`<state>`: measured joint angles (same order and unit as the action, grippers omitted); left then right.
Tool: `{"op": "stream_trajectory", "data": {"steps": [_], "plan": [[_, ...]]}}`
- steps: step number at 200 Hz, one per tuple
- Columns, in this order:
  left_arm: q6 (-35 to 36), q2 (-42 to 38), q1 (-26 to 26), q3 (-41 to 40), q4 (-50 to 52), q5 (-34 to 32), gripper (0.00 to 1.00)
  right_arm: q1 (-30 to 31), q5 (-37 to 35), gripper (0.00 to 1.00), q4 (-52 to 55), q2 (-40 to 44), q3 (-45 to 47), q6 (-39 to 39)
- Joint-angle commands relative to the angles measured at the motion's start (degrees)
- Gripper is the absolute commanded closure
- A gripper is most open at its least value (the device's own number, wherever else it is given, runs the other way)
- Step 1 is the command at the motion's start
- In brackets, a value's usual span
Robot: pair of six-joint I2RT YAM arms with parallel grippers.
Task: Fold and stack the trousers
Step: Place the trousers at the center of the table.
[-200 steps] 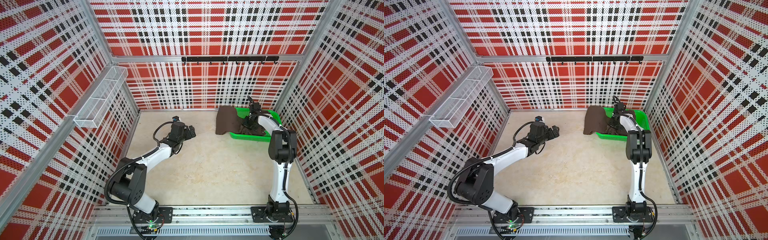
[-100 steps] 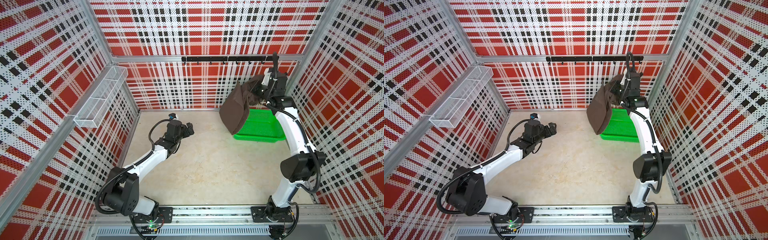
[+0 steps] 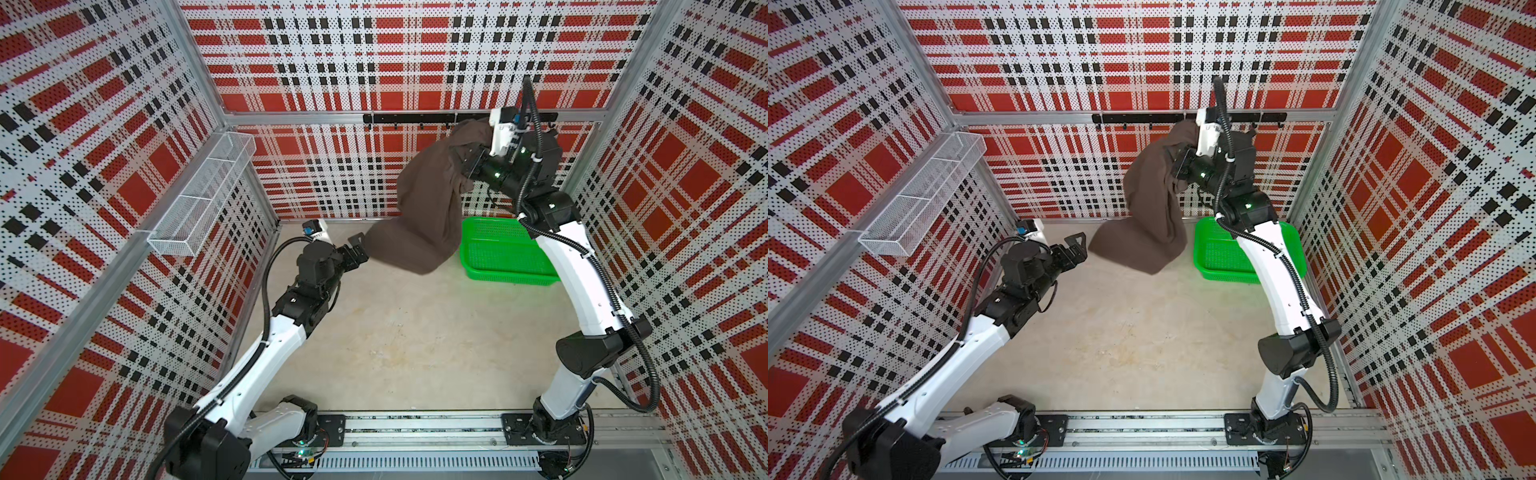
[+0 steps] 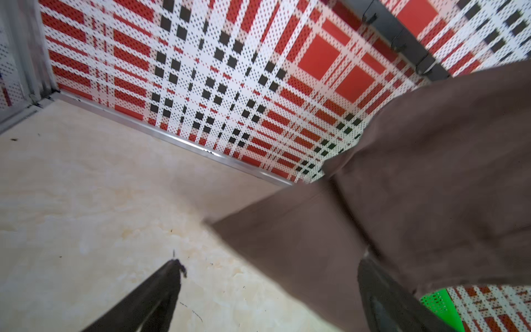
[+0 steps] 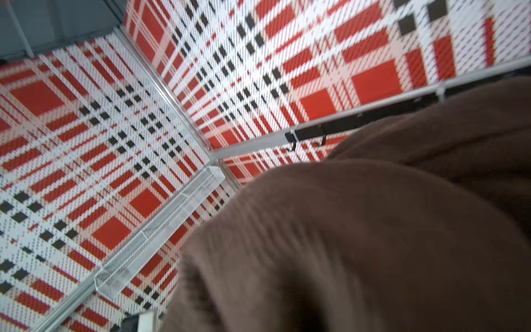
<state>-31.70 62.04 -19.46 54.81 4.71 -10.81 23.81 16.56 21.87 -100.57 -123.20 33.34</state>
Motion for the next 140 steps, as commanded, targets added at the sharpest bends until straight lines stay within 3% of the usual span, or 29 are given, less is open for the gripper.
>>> {"op": "stream_trajectory", "data": {"steps": [1, 70, 95, 109, 140], "plan": [[0.41, -3.28, 1.99, -1.56, 2.95, -0.51, 0.02, 3.46, -2.01, 1.0, -1.36, 3.47, 6.13, -3.28], [0.99, -6.93, 6.47, -3.23, 6.51, 2.4, 0.02, 14.61, -10.96, 1.0, -2.87, 9.25, 31.78, 0.4], [1.32, -7.12, 7.95, -4.22, 7.14, 4.25, 0.02, 17.45, -15.67, 0.94, -1.13, 11.85, 39.78, 2.04], [1.59, -7.12, 8.78, -4.98, 7.16, 6.05, 0.02, 19.12, -19.54, 0.88, 0.66, 13.79, 43.48, 3.34], [2.67, -7.37, 10.29, -6.68, 7.37, 10.03, 0.02, 23.01, -33.12, 0.54, 9.31, 18.83, 49.41, 8.17]]}}
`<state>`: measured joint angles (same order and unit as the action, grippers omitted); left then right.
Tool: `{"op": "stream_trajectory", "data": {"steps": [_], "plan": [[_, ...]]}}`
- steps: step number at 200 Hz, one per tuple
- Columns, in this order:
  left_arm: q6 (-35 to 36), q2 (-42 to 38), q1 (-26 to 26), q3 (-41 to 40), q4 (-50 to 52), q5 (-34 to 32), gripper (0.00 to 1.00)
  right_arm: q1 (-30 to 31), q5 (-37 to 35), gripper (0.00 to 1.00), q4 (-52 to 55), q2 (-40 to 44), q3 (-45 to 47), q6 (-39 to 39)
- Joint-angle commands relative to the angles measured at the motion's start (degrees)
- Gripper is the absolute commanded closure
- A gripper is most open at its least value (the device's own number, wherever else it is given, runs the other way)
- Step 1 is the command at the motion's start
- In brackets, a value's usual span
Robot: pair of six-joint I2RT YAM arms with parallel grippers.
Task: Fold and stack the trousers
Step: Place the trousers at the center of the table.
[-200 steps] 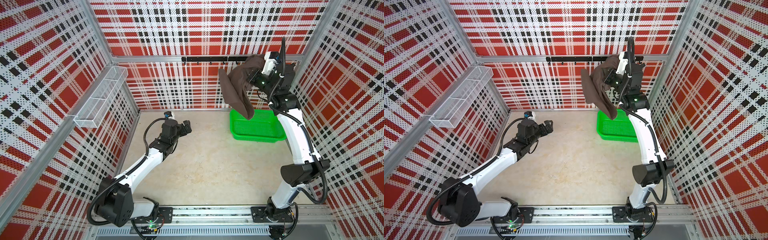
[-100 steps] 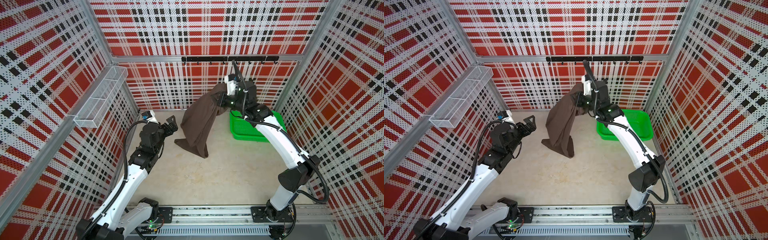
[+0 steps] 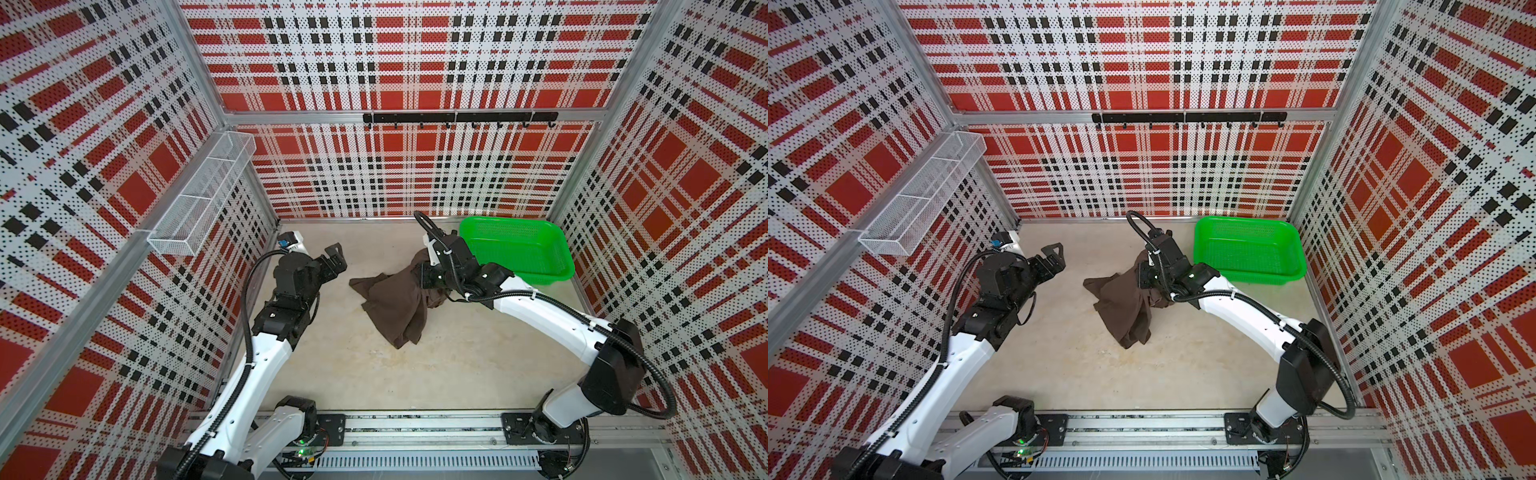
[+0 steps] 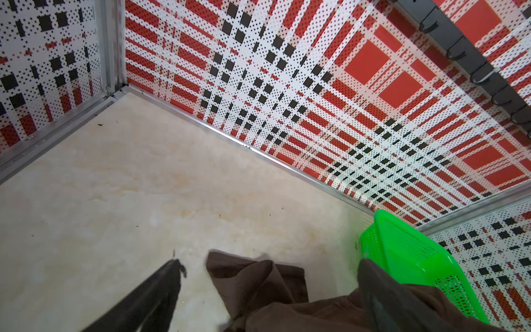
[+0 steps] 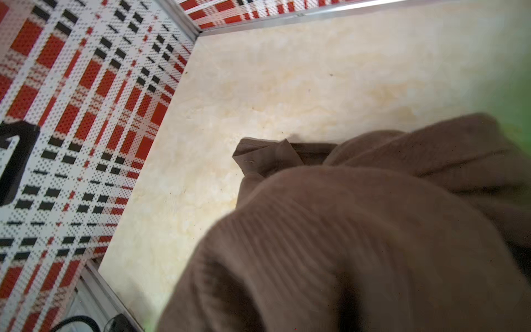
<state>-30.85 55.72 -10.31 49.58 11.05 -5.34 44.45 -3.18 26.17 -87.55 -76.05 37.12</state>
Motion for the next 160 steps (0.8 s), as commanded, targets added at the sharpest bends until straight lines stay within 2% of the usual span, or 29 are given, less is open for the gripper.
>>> {"op": "stream_trajectory", "data": {"steps": [1, 25, 47, 67, 89, 92, 128, 160], "plan": [[1.83, -1.06, 1.15, -1.48, 1.01, 4.69, 0.02, 2.48, -13.8, 0.52, 5.46, 6.07, 2.42, 4.51], [2.76, -1.54, 1.18, -2.94, 1.26, 8.2, 0.02, 5.72, -23.66, 0.3, 13.77, 12.0, 5.39, 12.66], [3.31, -1.22, 0.93, -3.53, 1.6, 12.01, 0.02, 9.24, -30.57, 0.0, 22.6, 16.63, 5.57, 21.42], [3.7, -0.39, -0.16, -3.3, 2.37, 13.82, 0.02, 11.45, -34.74, 0.0, 29.95, 19.25, 4.49, 28.16], [3.85, 1.57, -3.39, -1.75, 4.0, 14.49, 0.02, 11.89, -36.1, 0.0, 34.83, 21.31, 5.06, 33.47], [3.81, 1.87, -5.71, -1.45, 4.26, 14.27, 0.02, 11.88, -36.18, 0.0, 34.91, 21.77, 5.42, 33.8], [1.04, 5.35, -19.04, -3.23, 2.59, 8.3, 0.02, 11.37, -35.73, 0.03, 31.93, 26.36, 12.36, 35.36], [-6.56, 7.79, -29.99, -8.44, -4.18, 3.89, 0.02, 4.42, -26.27, 0.05, 24.51, 28.86, 19.56, 29.44]]}}
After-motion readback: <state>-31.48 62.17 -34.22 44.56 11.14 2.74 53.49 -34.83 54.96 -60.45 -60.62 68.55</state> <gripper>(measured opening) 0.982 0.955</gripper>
